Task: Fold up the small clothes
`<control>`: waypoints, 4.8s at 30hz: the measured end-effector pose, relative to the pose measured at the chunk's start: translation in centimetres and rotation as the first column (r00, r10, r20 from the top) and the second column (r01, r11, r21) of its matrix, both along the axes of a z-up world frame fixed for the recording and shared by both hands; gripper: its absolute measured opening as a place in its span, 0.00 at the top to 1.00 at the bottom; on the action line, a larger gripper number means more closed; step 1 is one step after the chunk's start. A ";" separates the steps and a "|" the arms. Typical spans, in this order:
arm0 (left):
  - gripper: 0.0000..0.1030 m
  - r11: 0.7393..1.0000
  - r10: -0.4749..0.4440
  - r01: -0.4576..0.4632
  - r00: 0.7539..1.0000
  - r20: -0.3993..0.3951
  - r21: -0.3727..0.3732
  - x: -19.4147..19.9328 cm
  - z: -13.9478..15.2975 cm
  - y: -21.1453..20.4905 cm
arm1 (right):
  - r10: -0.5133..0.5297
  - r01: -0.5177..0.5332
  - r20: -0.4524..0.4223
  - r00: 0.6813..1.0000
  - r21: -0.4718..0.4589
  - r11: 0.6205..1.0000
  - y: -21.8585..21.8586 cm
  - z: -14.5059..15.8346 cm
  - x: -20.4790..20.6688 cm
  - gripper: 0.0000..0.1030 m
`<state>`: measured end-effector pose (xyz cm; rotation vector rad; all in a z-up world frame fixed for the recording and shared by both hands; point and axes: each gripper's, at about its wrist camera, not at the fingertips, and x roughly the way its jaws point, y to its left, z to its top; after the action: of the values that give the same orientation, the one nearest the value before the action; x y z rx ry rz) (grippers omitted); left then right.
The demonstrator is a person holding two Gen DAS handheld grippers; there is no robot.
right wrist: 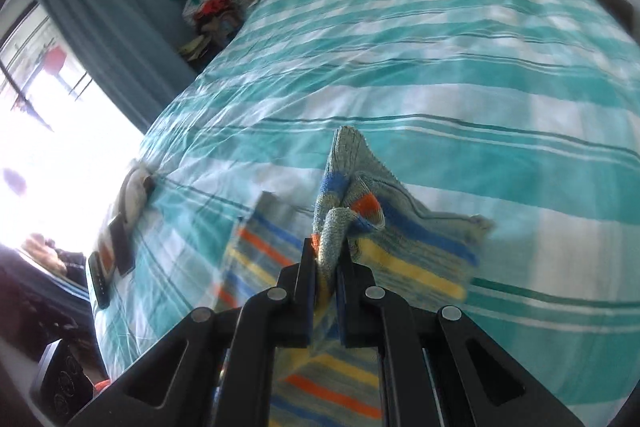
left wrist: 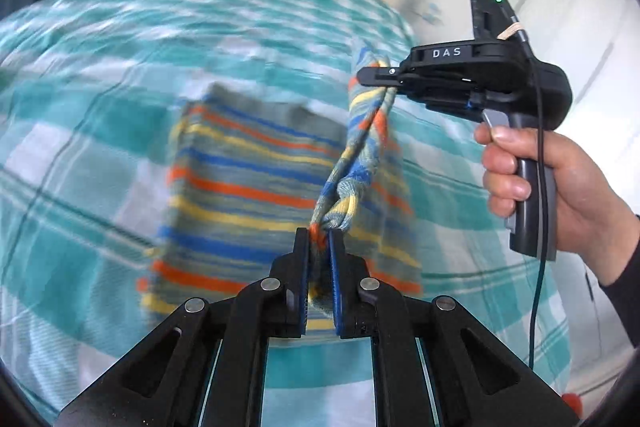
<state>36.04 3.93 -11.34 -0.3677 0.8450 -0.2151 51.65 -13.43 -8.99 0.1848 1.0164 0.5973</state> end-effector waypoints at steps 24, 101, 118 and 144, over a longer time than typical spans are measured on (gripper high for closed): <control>0.30 0.988 0.138 -0.132 0.988 -0.071 0.079 -1.6 -2.5 5.1 | 0.106 -0.103 0.116 0.988 -0.024 0.994 3.4 -1.0 -6.6 0.59; 0.01 0.807 0.106 -0.122 0.993 0.062 0.578 -7.6 6.6 3.9 | -0.172 0.225 0.198 0.965 -0.288 0.931 0.5 1.7 -18.1 0.01; 0.01 0.867 0.207 -0.137 0.974 -0.096 0.479 -31.4 16.0 0.7 | -0.104 0.192 0.239 0.965 -0.382 0.904 -0.6 13.5 -48.5 0.01; 0.01 0.852 0.225 -0.199 0.974 0.004 0.483 -33.6 18.2 -1.0 | -0.108 0.237 0.319 0.942 -0.402 0.884 0.0 15.5 -50.2 0.01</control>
<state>2.45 2.91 6.87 0.0061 0.8714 0.2157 1.45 -13.44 6.46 -0.2036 0.8129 0.2095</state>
